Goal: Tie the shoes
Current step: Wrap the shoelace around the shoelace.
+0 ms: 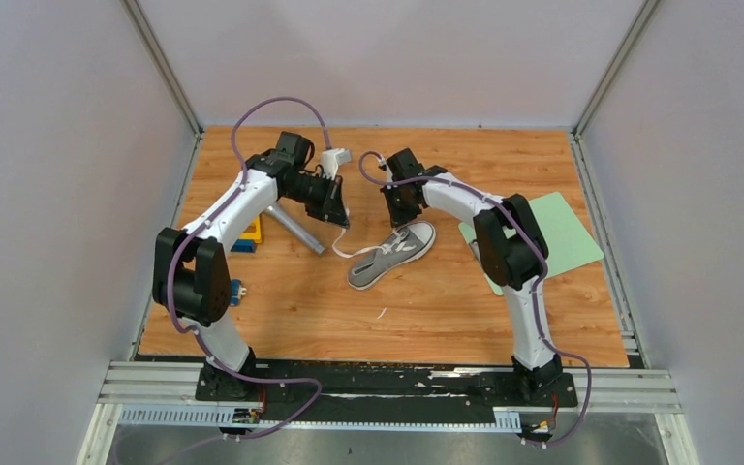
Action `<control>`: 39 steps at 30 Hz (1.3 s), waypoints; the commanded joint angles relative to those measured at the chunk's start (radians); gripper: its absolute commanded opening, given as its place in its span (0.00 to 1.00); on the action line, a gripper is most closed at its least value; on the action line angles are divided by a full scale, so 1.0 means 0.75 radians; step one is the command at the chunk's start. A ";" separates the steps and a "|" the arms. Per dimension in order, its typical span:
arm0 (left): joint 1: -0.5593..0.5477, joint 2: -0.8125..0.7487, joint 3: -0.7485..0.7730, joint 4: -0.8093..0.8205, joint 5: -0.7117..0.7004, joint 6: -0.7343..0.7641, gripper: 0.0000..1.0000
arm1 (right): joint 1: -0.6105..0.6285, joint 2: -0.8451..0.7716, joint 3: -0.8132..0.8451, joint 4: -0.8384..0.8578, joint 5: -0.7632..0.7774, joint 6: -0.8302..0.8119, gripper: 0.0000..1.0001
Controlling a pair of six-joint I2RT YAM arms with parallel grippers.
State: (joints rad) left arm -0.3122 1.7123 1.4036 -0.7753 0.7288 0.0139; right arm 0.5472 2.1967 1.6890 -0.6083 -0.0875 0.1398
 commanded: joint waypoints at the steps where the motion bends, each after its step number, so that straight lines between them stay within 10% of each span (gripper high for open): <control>1: 0.023 0.023 0.150 -0.054 0.007 0.067 0.00 | -0.052 -0.085 0.047 -0.013 -0.139 -0.052 0.00; 18: -0.034 0.232 0.469 -0.091 0.727 0.192 0.00 | -0.230 -0.914 -0.410 0.212 -0.937 -0.165 0.00; 25: -0.097 0.308 0.528 -0.218 0.480 0.332 0.00 | -0.234 -0.872 -0.454 0.246 -0.888 -0.073 0.00; 39: -0.101 0.420 0.512 -0.128 -0.121 0.231 0.00 | -0.476 -0.662 -0.654 0.120 -0.691 0.509 0.49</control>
State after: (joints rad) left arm -0.3885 2.0113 1.7763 -0.8516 0.7959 0.1291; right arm 0.2817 1.6577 1.2388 -0.4946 -0.7094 0.2668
